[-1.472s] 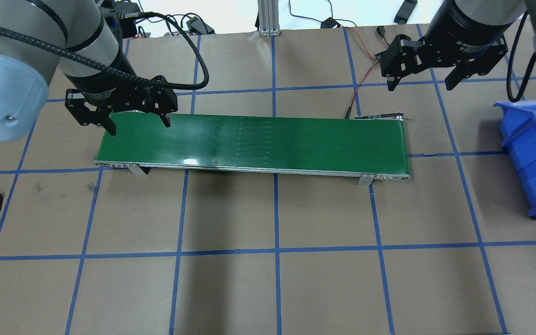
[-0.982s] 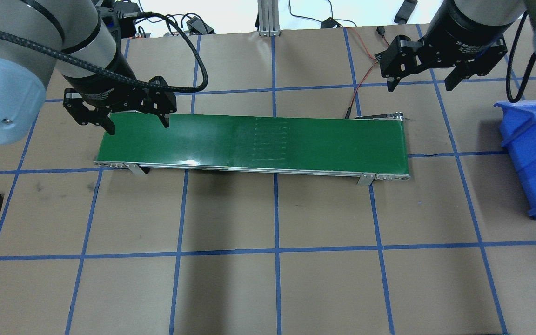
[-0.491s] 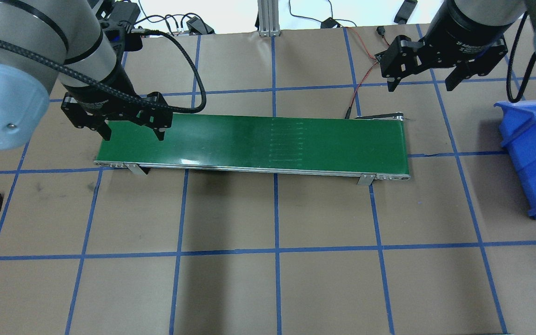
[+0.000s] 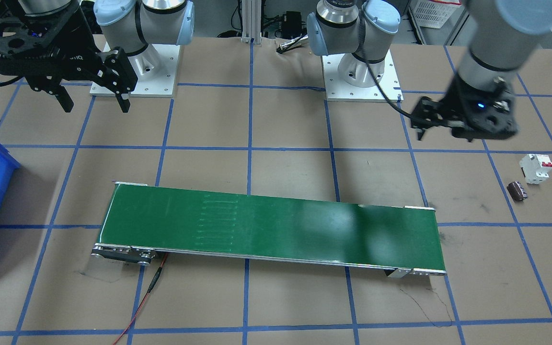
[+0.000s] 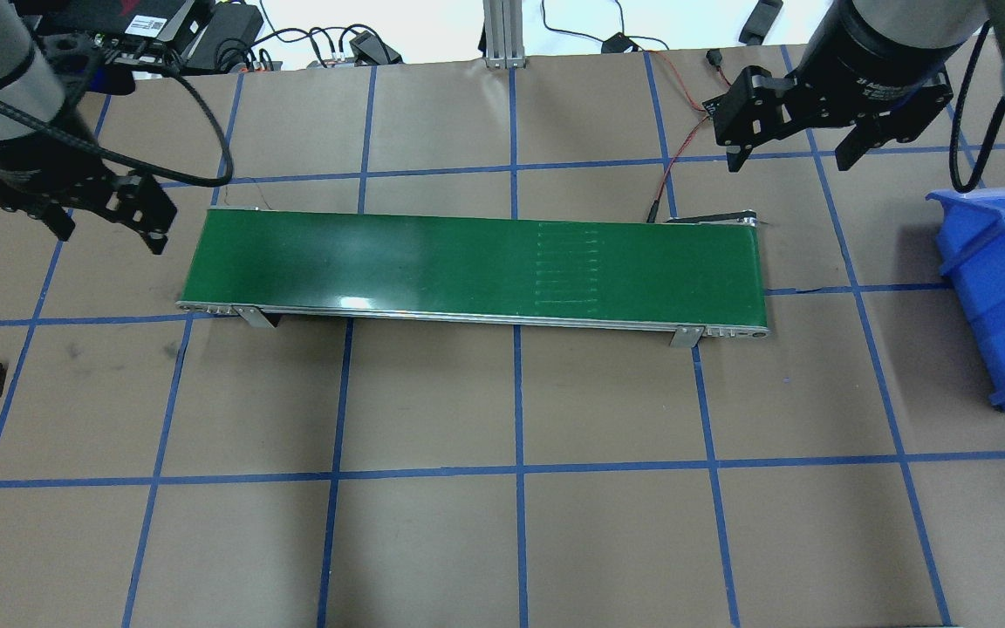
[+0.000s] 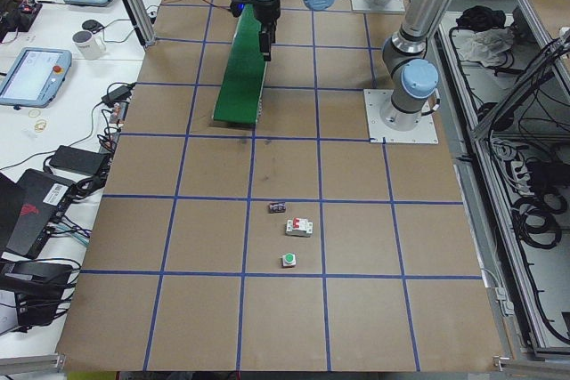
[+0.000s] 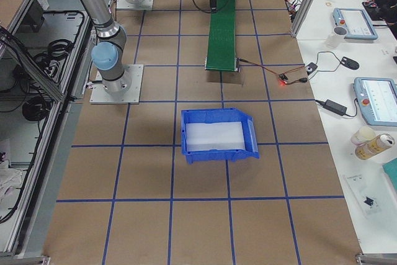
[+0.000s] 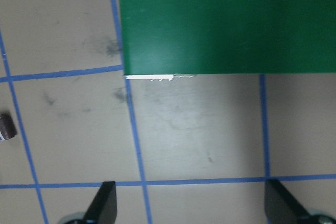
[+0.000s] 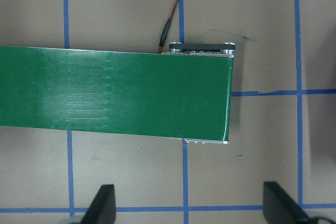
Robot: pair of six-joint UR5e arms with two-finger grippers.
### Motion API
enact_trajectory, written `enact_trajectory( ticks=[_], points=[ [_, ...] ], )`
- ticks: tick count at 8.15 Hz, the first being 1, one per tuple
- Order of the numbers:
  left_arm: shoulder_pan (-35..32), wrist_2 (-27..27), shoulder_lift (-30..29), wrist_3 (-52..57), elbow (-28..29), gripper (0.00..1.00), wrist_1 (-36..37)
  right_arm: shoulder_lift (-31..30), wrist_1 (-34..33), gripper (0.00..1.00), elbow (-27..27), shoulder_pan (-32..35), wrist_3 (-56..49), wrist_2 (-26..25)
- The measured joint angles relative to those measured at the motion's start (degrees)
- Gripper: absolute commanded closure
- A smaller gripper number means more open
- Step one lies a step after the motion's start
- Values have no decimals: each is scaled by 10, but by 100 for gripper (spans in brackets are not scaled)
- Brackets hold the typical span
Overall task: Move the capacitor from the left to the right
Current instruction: 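Move the left gripper off the conveyor toward the black capacitor nearby, then lower the left gripper and grasp the black cylindrical capacitor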
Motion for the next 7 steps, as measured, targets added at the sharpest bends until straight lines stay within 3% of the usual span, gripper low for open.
enact_trajectory(
  ticks=[2,7],
  points=[
    [86,3,-29,96,0,0,58,0,-1,0,0,0,0,1],
    [304,-7,-134,150,-4,0,164,1,-1,0,1,-1,0,0]
  ],
)
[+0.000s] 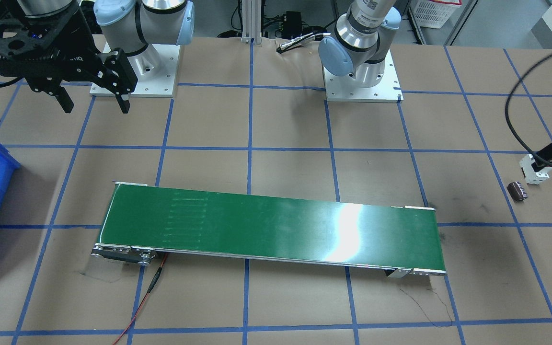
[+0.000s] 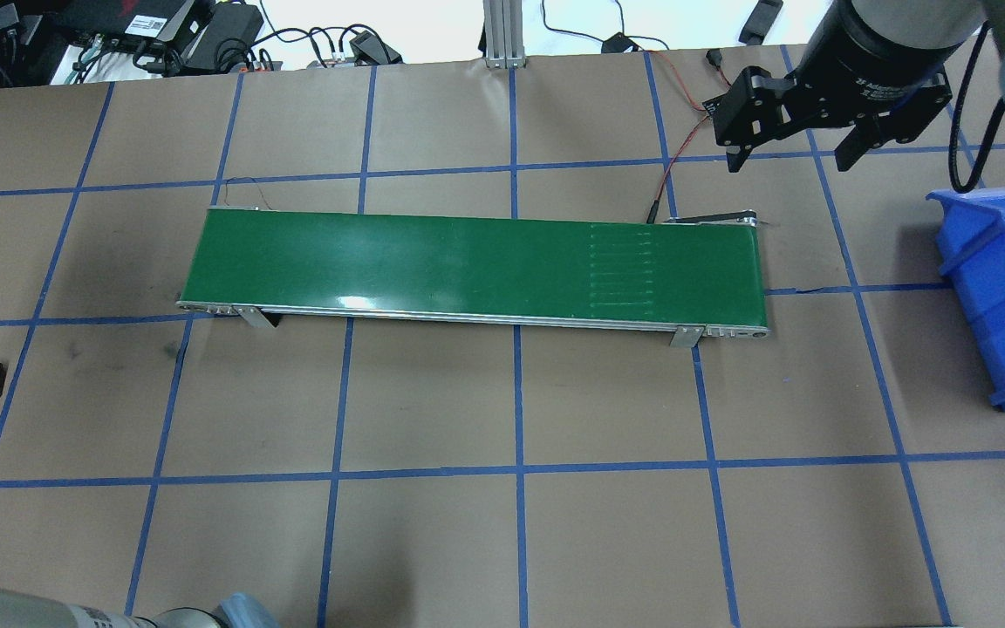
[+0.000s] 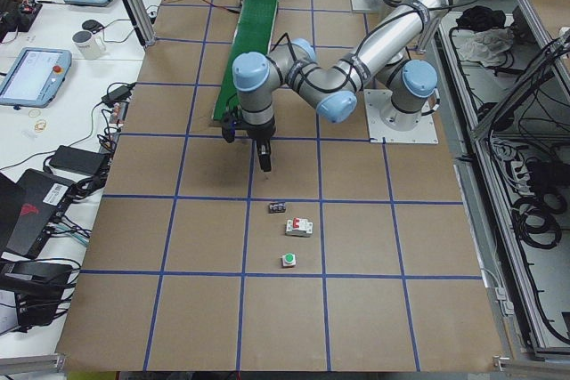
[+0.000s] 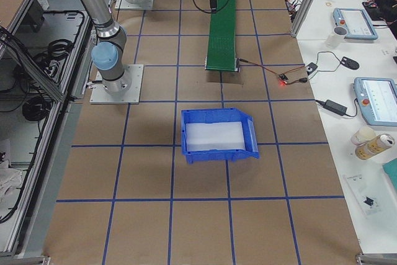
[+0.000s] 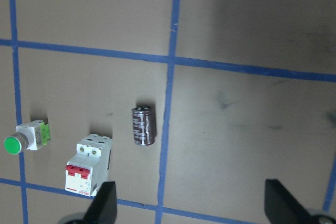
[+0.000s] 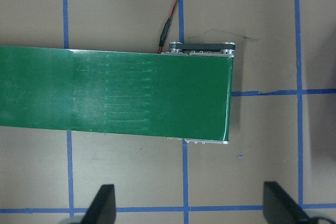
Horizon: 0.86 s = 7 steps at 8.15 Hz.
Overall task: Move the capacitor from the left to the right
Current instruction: 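Lower the left gripper and grasp the black cylindrical capacitor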
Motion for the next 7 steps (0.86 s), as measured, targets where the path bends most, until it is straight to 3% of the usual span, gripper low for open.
enact_trajectory(
  ticks=[4,7],
  points=[
    [44,-67,-100,-11,-4,0,133,0,1,0,0,-3,0,-1],
    [46,-72,-131,-19,-13,0,156,-1,1,0,0,-3,-1,-1]
  ],
)
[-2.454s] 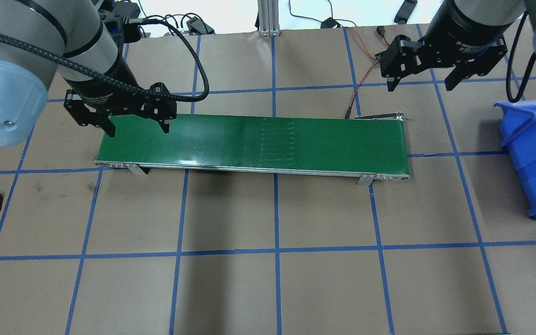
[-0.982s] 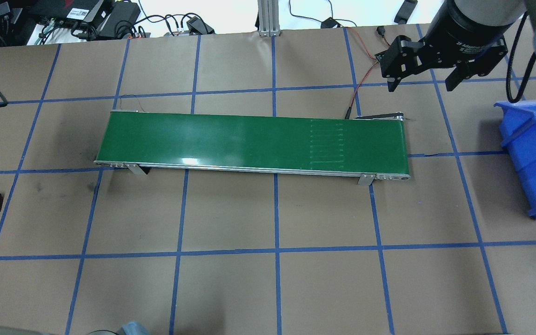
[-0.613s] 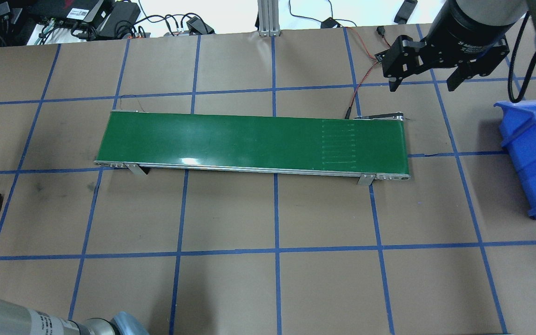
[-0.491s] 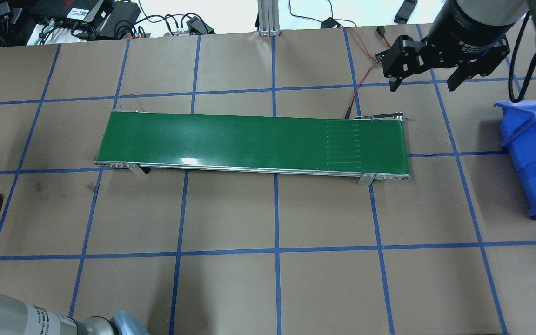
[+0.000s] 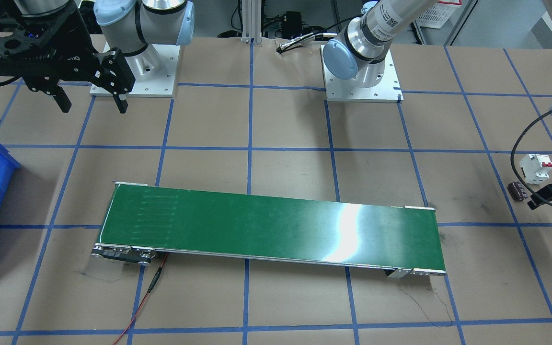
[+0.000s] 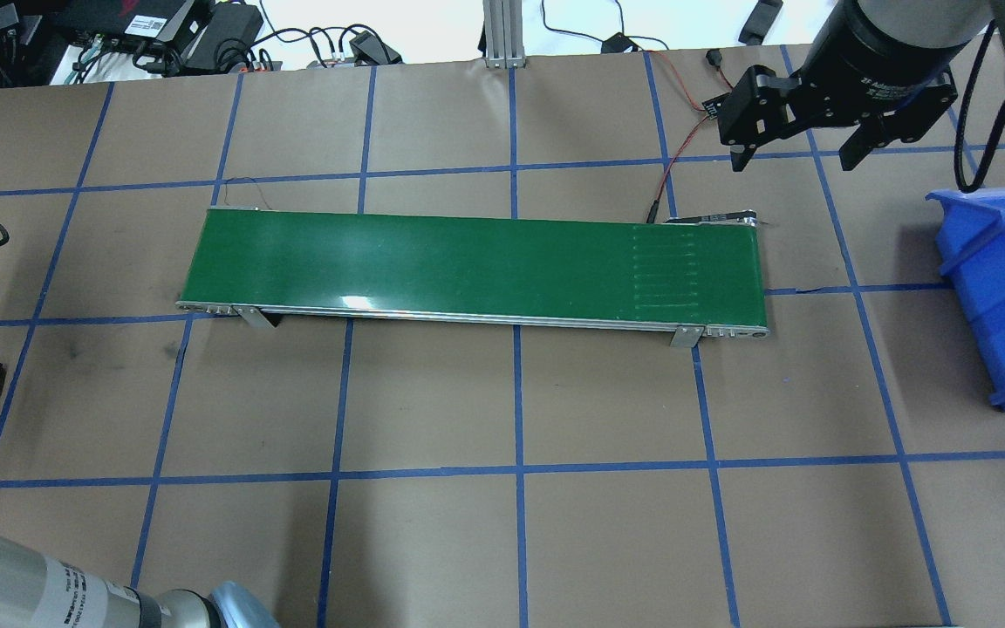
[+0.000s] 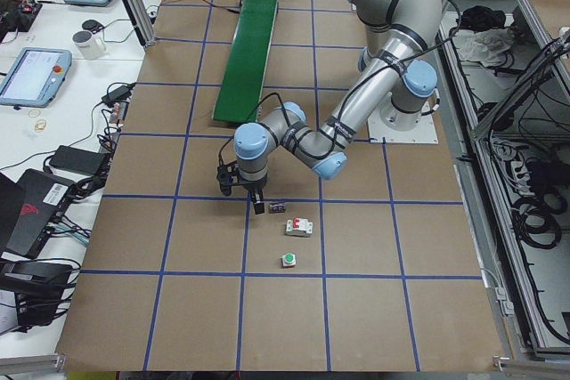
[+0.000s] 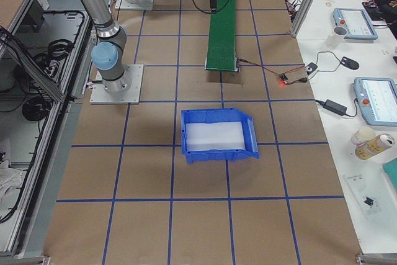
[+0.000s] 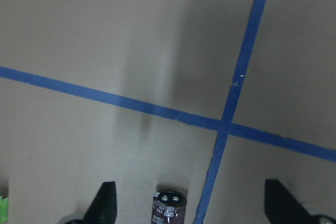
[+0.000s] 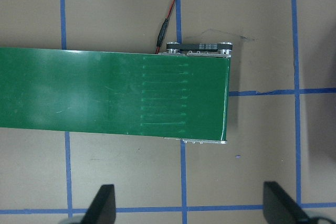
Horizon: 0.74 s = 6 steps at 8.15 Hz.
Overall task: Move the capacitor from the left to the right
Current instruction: 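Lower the left gripper and grasp the black cylindrical capacitor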
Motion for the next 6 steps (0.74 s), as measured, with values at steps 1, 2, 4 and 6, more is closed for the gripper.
enact_trajectory(
  ticks=[1,2,4,6],
  points=[
    [4,0,-7,-6,-11,0,1,0,0,0,0,0,0,0],
    [13,0,-11,-7,-21,0,0,0,0,0,0,0,0,0],
    [29,2,-15,16,-33,0,-4,0,0,0,0,0,0,0],
    [34,3,-16,26,-42,6,-5,-1,0,0,1,1,0,0]
  ],
)
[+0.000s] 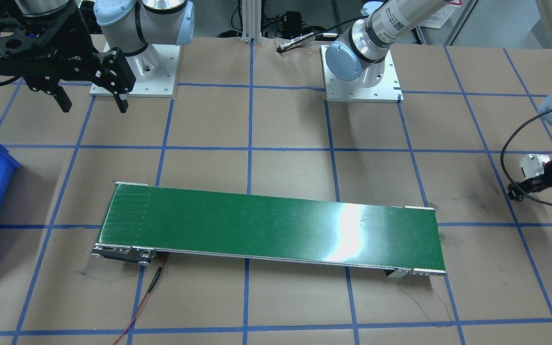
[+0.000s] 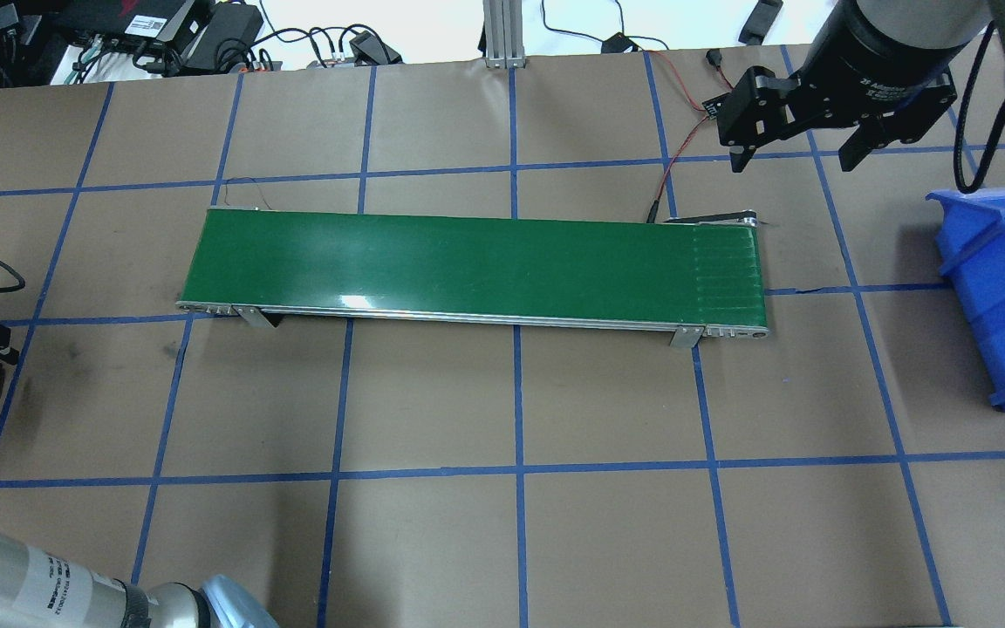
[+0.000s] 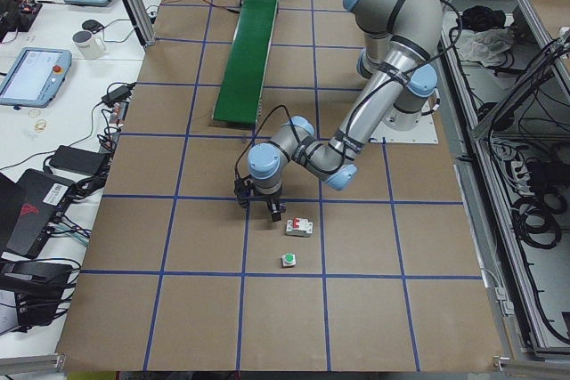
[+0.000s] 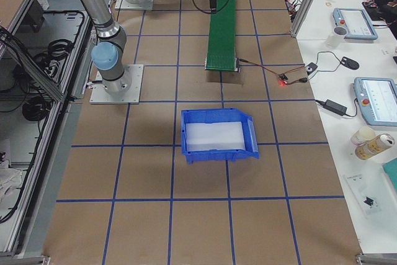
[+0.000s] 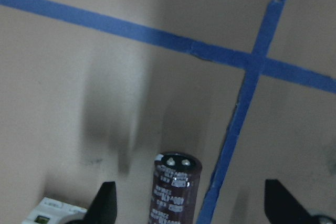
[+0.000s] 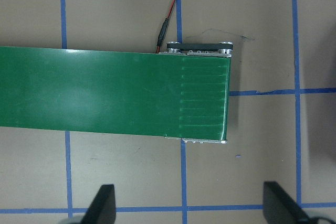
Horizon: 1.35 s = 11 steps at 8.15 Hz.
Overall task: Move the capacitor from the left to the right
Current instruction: 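Lower the left gripper and grasp the black cylindrical capacitor, then lift the capacitor with the left gripper and carry it over the conveyor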
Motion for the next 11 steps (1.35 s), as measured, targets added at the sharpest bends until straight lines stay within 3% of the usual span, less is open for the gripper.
enact_trajectory(
  ticks=[2,4,5,7,11],
  points=[
    [1,1,0,9,-15,38,-1,0,0,0,0,0,0,0],
    [2,4,0,19,-19,50,-1,-1,0,0,0,0,0,0],
    [2,4,1,21,-20,72,-1,-2,1,0,0,0,0,0],
    [2,5,2,25,-20,90,-1,-3,2,0,0,0,0,0],
    [1,7,13,26,-18,94,-23,-3,3,0,0,0,0,0]
  ],
)
